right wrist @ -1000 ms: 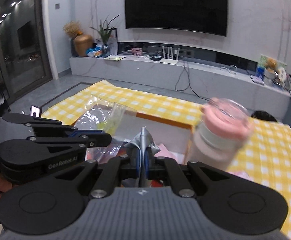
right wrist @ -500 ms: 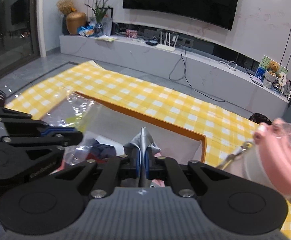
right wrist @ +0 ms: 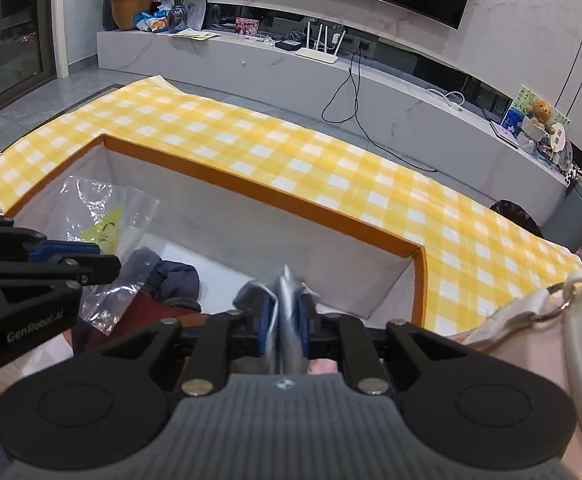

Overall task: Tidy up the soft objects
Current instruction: 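Open both grippers to drop the bag and pouch into the box, then move both grippers back toward the pink pouch and white card, then grasp the white QR card with the right gripper while the left gripper grasps the pink pouch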

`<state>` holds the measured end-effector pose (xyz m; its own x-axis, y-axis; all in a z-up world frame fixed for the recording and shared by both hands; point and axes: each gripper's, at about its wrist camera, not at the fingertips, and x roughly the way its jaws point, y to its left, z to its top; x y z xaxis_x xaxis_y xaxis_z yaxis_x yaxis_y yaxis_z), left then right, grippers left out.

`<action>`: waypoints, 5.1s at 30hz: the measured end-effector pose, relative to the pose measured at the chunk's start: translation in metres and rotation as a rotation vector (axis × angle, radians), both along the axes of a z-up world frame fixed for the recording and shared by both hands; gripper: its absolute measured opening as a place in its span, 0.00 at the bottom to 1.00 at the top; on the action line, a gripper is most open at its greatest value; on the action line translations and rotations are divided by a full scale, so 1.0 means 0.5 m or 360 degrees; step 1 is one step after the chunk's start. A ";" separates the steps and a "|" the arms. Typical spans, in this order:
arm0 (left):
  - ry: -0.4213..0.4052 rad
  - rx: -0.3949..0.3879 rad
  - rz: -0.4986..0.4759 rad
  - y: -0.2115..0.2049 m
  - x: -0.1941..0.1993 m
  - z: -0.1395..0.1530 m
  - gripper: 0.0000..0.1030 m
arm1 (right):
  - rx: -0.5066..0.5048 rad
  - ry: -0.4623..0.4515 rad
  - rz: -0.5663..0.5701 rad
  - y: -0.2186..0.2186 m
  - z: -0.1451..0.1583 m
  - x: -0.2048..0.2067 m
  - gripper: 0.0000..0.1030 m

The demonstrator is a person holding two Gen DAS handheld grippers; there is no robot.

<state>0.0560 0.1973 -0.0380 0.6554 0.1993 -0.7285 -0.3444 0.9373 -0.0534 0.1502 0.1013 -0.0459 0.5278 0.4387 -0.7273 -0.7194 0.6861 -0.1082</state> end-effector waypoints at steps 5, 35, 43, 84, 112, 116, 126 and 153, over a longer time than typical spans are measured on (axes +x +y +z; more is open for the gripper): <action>-0.0048 0.0014 -0.0007 -0.008 -0.011 0.012 0.47 | 0.0008 0.0000 0.0031 0.003 0.006 -0.011 0.35; -0.0439 0.0037 -0.0170 -0.122 -0.150 0.102 0.74 | 0.0192 -0.0160 0.0010 -0.237 0.094 -0.212 0.45; -0.0452 0.0068 -0.0438 -0.213 -0.160 0.097 0.74 | 0.0212 -0.0107 -0.0180 -0.356 0.075 -0.222 0.46; -0.0021 0.0101 -0.1130 -0.504 0.102 -0.063 0.71 | 0.0168 0.0349 -0.0669 -0.662 -0.099 0.070 0.65; 0.0210 0.0127 -0.1073 -0.538 0.212 -0.121 0.68 | 0.0116 0.0672 -0.0853 -0.528 -0.189 0.234 0.51; 0.0183 0.0119 -0.1076 -0.542 0.215 -0.118 0.68 | 0.0176 0.0634 -0.0893 -0.564 -0.177 0.239 0.10; 0.0105 0.0175 -0.1059 -0.555 0.228 -0.109 0.69 | 0.0275 0.0512 -0.0949 -0.669 -0.137 0.214 0.03; 0.0081 0.0484 -0.0800 -0.567 0.362 -0.183 0.62 | 0.0106 0.0592 -0.0916 -0.671 -0.194 0.256 0.78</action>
<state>0.2369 -0.0864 -0.1293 0.6892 0.0781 -0.7204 0.1511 0.9568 0.2483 0.2784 -0.2343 -0.1430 0.4110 0.2134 -0.8863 -0.2194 0.9668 0.1310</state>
